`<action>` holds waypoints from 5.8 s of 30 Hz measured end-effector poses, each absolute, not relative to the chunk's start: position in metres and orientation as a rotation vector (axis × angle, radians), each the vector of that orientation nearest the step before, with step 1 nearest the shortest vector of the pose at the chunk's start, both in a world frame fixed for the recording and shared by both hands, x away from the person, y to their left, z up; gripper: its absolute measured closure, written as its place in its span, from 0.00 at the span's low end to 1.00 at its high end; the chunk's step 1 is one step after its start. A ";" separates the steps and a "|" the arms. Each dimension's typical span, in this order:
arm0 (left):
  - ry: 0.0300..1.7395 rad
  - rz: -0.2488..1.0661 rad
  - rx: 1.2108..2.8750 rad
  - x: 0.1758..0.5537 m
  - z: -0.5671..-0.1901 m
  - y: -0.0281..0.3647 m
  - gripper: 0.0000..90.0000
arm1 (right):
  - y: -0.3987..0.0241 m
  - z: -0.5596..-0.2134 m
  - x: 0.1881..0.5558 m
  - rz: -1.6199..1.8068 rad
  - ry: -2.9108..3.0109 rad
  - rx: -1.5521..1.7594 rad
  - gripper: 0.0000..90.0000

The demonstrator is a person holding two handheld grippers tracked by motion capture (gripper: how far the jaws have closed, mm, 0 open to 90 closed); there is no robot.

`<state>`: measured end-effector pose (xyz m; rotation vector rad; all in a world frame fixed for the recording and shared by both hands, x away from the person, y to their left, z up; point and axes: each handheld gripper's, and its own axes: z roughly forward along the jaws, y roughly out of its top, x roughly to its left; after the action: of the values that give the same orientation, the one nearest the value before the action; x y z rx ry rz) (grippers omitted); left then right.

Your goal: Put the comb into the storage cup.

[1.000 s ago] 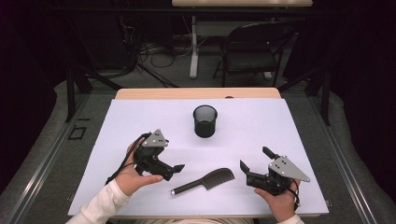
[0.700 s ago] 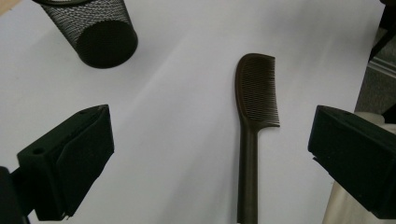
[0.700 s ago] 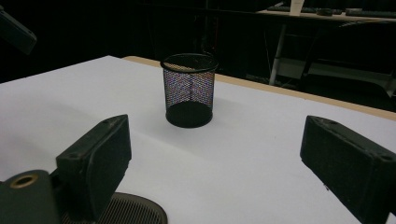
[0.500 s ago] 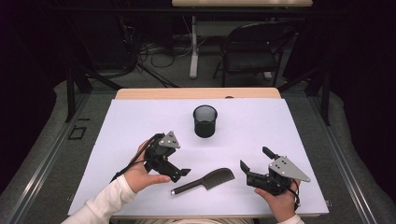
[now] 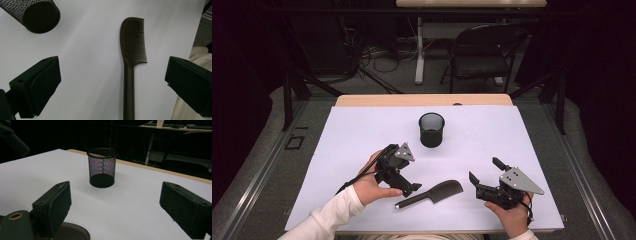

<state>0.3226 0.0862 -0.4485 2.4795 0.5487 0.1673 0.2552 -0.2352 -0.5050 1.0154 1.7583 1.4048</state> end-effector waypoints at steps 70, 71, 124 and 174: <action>0.607 -0.020 2.814 0.330 -0.496 0.041 0.55 | -0.235 -0.508 0.258 1.395 1.788 1.002 0.16; 0.612 -0.024 2.816 0.330 -0.497 0.041 0.55 | -0.235 -0.508 0.258 1.393 1.789 1.002 0.16; 0.623 -0.109 2.941 0.326 -0.517 0.029 0.78 | -0.236 -0.508 0.258 1.395 1.790 1.013 0.16; 0.644 -0.086 2.912 0.325 -0.518 0.030 0.81 | -0.237 -0.509 0.260 1.396 1.791 1.023 0.16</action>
<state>0.3248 0.0300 -0.5177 2.9118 0.6441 -0.0863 0.2596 -0.2367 -0.5095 1.0232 1.7906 1.3963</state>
